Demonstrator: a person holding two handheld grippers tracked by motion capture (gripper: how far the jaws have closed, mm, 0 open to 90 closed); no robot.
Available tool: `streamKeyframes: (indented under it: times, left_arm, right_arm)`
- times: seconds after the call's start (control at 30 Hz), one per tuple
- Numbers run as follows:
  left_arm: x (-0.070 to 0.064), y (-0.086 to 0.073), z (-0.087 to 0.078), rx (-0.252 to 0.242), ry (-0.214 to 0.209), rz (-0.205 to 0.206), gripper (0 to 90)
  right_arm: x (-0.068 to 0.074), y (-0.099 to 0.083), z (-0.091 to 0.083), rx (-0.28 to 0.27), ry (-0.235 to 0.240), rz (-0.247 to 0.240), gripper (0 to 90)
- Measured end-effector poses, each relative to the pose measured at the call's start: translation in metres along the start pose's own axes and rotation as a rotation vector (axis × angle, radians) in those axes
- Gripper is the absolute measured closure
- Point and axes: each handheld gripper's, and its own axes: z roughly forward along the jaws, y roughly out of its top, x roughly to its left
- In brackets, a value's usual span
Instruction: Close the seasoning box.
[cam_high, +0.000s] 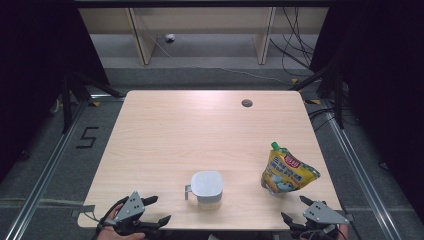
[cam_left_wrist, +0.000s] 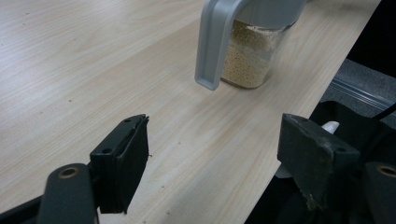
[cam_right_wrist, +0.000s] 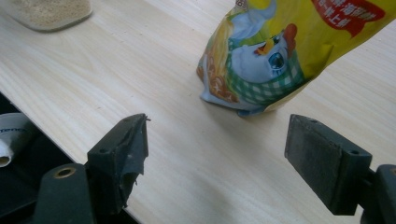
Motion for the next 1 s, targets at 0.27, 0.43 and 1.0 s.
streamKeyframes:
  times: [0.27, 0.43, 1.0]
  left_arm:
    - [0.0028, 0.0000, 0.0005, -0.004, 0.004, 0.031, 23.6]
    - [0.0032, 0.0007, 0.0004, 0.007, -0.002, 0.026, 22.6]
    - [0.0031, 0.0001, 0.0059, -0.004, -0.015, 0.007, 20.7]
  right_arm:
    - [0.0032, -0.0018, 0.0011, 0.025, 0.026, -0.009, 22.6]
    - [0.0025, -0.0021, 0.0011, 0.023, 0.028, -0.011, 22.4]
    - [0.0027, -0.0036, 0.0022, 0.039, 0.037, -0.001, 22.5]
